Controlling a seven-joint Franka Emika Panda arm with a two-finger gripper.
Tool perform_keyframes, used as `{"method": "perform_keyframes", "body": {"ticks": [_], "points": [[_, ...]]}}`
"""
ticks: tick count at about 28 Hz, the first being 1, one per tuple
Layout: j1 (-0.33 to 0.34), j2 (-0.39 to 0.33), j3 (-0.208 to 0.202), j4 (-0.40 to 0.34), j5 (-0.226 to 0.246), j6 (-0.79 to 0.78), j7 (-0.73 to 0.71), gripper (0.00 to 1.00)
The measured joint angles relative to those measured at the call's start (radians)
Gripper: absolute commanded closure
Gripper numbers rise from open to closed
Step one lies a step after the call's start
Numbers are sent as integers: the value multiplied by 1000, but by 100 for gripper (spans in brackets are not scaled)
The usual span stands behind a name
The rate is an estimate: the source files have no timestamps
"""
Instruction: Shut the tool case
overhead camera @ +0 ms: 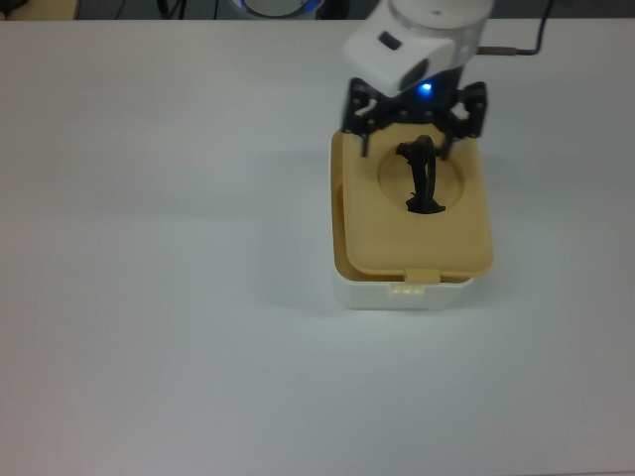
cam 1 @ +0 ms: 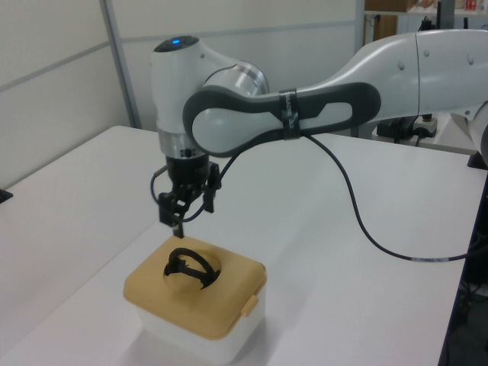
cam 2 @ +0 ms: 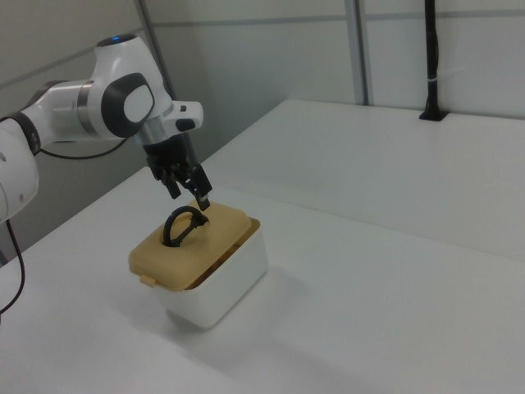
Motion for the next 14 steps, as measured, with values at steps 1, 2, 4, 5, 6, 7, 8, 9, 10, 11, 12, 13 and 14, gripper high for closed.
{"method": "perform_keyframes", "body": {"ticks": [1,2,4,5,6,7,8,9,10,11,12,13,14], "points": [[0,-7,-12,3,5,-31,-17,0],[0,-11,-21,7,8,-52,-28,0],[-1,-24,-48,12,19,-93,-55,0],[-1,-31,-61,14,23,-109,-69,0],[-1,-41,-77,16,28,-128,-88,0],[-1,-47,-86,16,30,-139,-98,0],[-2,-54,-99,17,31,-153,-111,0],[-1,-59,-111,17,32,-167,-124,0],[-1,-65,-122,17,32,-181,-134,0],[-1,-72,-137,17,32,-200,-150,0],[-1,-76,-146,17,33,-211,-160,0],[-1,-80,-157,17,33,-224,-170,0],[-1,-84,-167,17,33,-236,-181,0]]}}
